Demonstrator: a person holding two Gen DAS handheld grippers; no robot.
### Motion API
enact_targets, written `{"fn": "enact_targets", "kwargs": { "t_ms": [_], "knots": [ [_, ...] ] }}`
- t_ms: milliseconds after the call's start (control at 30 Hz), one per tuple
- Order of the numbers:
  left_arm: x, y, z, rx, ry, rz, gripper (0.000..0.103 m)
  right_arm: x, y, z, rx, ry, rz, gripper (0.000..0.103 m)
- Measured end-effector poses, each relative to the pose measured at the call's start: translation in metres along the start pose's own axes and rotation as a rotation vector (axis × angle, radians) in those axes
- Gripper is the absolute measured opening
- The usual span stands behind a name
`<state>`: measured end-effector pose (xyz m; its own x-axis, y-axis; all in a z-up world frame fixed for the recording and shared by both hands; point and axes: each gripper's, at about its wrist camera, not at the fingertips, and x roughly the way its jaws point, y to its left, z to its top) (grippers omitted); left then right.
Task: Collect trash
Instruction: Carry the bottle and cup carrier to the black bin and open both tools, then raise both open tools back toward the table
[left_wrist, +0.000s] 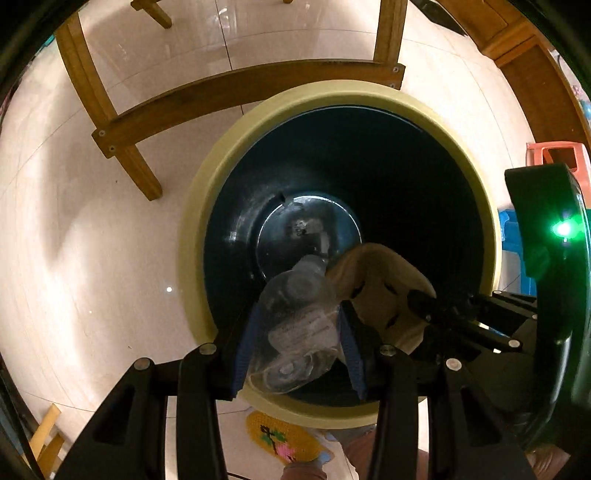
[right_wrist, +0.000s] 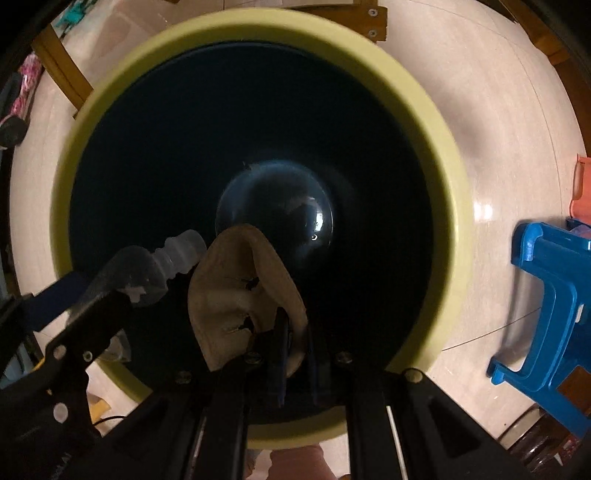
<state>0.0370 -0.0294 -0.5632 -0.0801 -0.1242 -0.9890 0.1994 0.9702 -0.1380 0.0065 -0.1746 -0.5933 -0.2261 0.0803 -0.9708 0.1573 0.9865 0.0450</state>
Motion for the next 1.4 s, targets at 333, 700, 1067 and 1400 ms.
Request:
{"fn": "enact_targets", "kwargs": {
  "t_ms": [333, 700, 1067, 1400],
  "knots": [
    [-0.010, 0.006, 0.007, -0.012, -0.008, -0.008, 0.049, -0.009, 0.003, 0.000, 0.022, -0.004, 0.012, 0.023],
    [-0.088, -0.002, -0.002, -0.024, -0.112, 0.001, 0.049, -0.068, 0.001, -0.017, 0.063, -0.100, 0.061, 0.023],
    [-0.297, -0.010, -0.019, -0.063, -0.306, -0.021, 0.050, -0.259, 0.006, -0.057, 0.036, -0.295, 0.194, 0.023],
    [-0.465, -0.025, -0.027, -0.113, -0.429, -0.023, 0.059, -0.435, 0.017, -0.085, -0.068, -0.453, 0.276, 0.023]
  ]
}}
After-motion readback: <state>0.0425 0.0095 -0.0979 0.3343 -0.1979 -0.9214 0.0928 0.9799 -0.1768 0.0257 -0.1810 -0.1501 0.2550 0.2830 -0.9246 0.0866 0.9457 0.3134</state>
